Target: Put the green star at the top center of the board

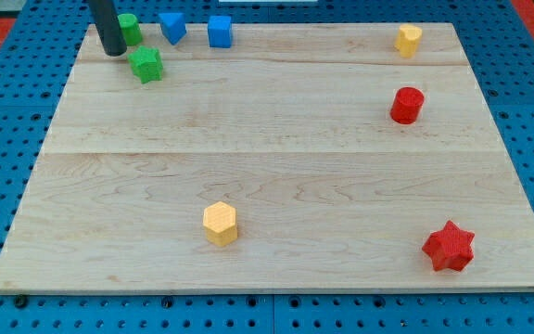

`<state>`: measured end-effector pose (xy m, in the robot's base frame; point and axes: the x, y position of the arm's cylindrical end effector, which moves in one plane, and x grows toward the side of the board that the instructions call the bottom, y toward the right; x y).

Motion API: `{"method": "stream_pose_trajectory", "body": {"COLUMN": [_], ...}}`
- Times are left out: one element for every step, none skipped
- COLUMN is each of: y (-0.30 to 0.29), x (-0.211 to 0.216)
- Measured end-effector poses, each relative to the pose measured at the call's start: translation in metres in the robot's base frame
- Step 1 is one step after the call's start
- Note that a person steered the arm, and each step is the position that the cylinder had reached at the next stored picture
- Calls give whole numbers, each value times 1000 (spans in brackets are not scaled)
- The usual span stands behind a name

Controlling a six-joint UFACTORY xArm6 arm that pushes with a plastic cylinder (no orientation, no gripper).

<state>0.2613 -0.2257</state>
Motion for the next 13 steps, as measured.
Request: {"method": "stream_pose_trajectory", "body": {"y": [21, 73, 147, 141, 165, 207, 235, 242, 256, 220, 213, 236, 249], "x": [20, 25, 25, 43, 75, 78, 49, 13, 28, 36, 23, -6, -30]}}
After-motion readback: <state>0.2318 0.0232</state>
